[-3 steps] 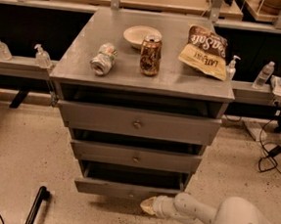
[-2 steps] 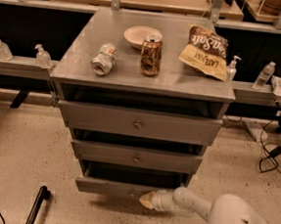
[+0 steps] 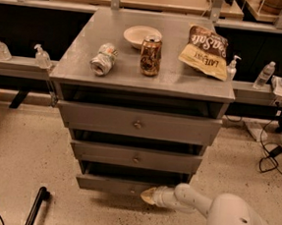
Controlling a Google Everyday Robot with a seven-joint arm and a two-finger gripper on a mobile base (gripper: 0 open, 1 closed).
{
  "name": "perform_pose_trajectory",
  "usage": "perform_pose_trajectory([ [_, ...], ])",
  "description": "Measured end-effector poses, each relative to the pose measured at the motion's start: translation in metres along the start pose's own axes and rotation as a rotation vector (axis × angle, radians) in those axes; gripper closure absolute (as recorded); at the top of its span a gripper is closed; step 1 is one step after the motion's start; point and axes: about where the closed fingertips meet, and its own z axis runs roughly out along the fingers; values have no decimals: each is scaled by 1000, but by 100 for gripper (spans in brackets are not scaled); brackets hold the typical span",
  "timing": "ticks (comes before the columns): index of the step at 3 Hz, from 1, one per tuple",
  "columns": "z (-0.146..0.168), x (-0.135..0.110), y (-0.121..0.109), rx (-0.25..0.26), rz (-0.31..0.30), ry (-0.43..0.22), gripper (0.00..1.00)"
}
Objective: Close bottom drawer
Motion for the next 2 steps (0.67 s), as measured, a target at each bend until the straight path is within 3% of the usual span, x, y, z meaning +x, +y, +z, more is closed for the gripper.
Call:
perform_pose_trajectory([
  [2,-11,0,-7,2,-7,-29,100],
])
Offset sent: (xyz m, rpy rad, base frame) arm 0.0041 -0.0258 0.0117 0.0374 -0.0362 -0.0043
